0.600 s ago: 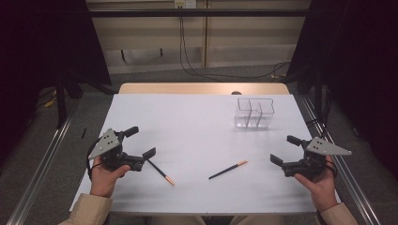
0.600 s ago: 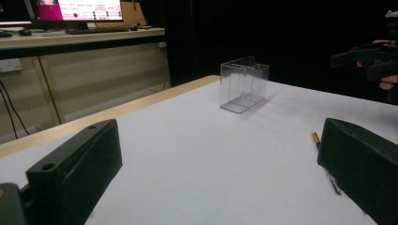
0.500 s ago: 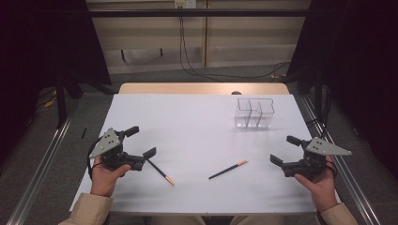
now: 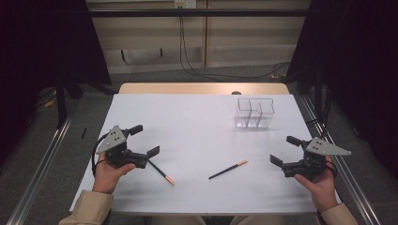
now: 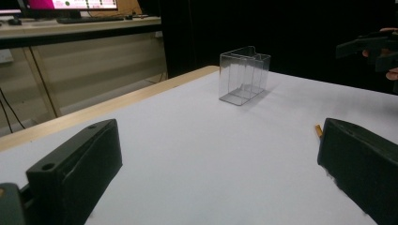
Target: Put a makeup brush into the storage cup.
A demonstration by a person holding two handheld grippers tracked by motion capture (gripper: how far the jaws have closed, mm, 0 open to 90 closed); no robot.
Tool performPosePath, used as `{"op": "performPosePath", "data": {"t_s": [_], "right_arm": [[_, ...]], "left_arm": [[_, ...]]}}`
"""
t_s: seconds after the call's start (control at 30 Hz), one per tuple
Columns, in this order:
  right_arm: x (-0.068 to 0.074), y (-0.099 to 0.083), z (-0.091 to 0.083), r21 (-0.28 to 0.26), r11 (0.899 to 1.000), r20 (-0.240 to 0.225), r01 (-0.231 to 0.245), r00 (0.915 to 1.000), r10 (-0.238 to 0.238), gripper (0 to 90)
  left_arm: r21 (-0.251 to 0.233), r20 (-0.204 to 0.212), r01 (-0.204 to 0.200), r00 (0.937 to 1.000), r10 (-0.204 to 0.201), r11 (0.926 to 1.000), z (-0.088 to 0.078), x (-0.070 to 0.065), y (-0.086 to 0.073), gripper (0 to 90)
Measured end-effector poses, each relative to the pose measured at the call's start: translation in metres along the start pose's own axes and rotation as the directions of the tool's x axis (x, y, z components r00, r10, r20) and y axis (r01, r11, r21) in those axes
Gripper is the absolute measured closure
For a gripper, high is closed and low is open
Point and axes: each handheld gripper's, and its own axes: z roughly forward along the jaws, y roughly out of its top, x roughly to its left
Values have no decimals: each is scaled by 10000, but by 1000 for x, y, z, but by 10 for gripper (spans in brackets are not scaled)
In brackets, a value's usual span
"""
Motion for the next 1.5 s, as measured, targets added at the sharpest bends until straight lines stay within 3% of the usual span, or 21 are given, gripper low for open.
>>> {"op": "performPosePath", "data": {"t_s": [0.1, 0.13, 0.37, 0.6, 0.73, 0.77, 0.83, 0.9, 0.97, 1.0, 1.03, 1.07, 1.1, 1.23, 1.27, 1.3, 1.33, 1.37, 1.4, 1.43, 1.5], "right_arm": [[0, 0, 0, 14, 10000, -23, 4, 10000, -4, 0], [0, 0, 0, 13, 10000, -29, 2, 10000, -2, 0], [0, 0, 1, 55, 10000, -65, -2, 10000, 3, 0], [0, 0, 3, 126, 9999, -60, 53, 10000, -52, 0], [0, 0, 3, 118, 9999, -84, 79, 9999, -78, 0], [1, 0, 3, 116, 9999, -85, 91, 9999, -91, 0], [0, 0, 3, 109, 9999, -110, 96, 9999, -95, 0], [0, 0, 4, 116, 9999, -127, 89, 9999, -87, 0], [0, 0, 4, 124, 9999, -128, 91, 9999, -89, 0], [1, 0, 4, 123, 9999, -138, 101, 9999, -99, 0], [1, 0, 4, 120, 9999, -140, 105, 9998, -104, 0], [1, 0, 5, 116, 9999, -160, 104, 9998, -102, 0], [1, 0, 5, 147, 9998, -160, 110, 9998, -108, 0], [3, 1, 5, 192, 9996, -202, 208, 9996, -204, 0], [4, 1, 6, 191, 9996, -226, 219, 9995, -215, 0], [4, 1, 6, 191, 9996, -226, 219, 9995, -215, 0], [4, 1, 6, 187, 9995, -237, 272, 9994, -267, 0], [4, 1, 6, 187, 9995, -237, 272, 9994, -267, 0], [4, 1, 7, 202, 9994, -262, 295, 9992, -290, 0], [4, 1, 7, 203, 9993, -278, 298, 9992, -292, 0], [4, 1, 7, 205, 9994, -274, 295, 9992, -289, 0]], "left_arm": [[496, 81, 33, 10000, -37, 9988, 5, 0, 1, 0], [924, 161, -143, 9998, 129, 9956, 8, 1, 2, 0], [1629, 342, -112, 9994, 57, 9866, 12, 5, 1, 1], [2434, 590, -134, 9983, -10, 9698, 15, 7, 3, 1], [3027, 693, -149, 9976, -64, 9530, 18, 7, 0, 1], [3369, 777, -320, 9970, 61, 9410, 20, 7, 0, 1], [3467, 813, -293, 9967, 11, 9375, 21, 7, 1, 1], [3871, 991, -501, 9950, 125, 9207, 22, 7, 3, 1], [3987, 1023, -489, 9947, 85, 9158, 22, 7, 4, 1], [4226, 1089, -554, 9940, 100, 9046, 23, 7, 5, 1], [4226, 1089, -554, 9940, 100, 9046, 23, 7, 5, 1], [4508, 1191, -624, 9928, 93, 8904, 24, 7, 6, 1], [4508, 1191, -624, 9928, 93, 8904, 24, 7, 6, 1], [5133, 1379, -882, 9903, 194, 8537, 28, 7, 7, 1], [5369, 1505, -1058, 9882, 284, 8370, 31, 7, 7, 1], [5369, 1505, -1058, 9882, 284, 8370, 31, 7, 7, 1], [5492, 1496, -1126, 9881, 351, 8281, 31, 6, 7, 1], [5639, 1617, -1203, 9863, 336, 8171, 33, 7, 8, 1], [5867, 1705, -1345, 9845, 405, 7985, 35, 8, 8, 1], [5867, 1705, -1345, 9845, 405, 7985, 35, 8, 8, 1], [6082, 1768, -1369, 9836, 347, 7819, 37, 9, 8, 1]]}}
